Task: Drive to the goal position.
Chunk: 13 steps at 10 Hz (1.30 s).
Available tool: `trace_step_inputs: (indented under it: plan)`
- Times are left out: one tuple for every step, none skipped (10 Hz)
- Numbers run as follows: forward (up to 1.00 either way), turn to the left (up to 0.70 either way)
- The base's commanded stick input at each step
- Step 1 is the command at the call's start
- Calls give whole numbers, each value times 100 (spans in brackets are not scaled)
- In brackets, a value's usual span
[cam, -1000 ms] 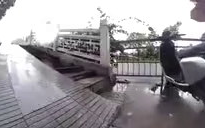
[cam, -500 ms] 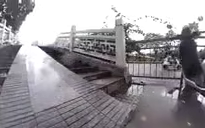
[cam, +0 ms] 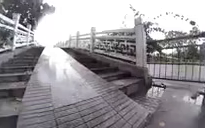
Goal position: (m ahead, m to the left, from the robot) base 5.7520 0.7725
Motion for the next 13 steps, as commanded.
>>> trace_step_inputs:
  plan:
    - [0, 45]
    - [0, 0]
    - [2, 0]
    - [18, 0]
    - [45, 0]
    - [45, 0]
    - [45, 0]
    - [45, 0]
    - [45, 0]
    - [45, 0]
    - [45, 0]
    - [45, 0]
    - [45, 0]
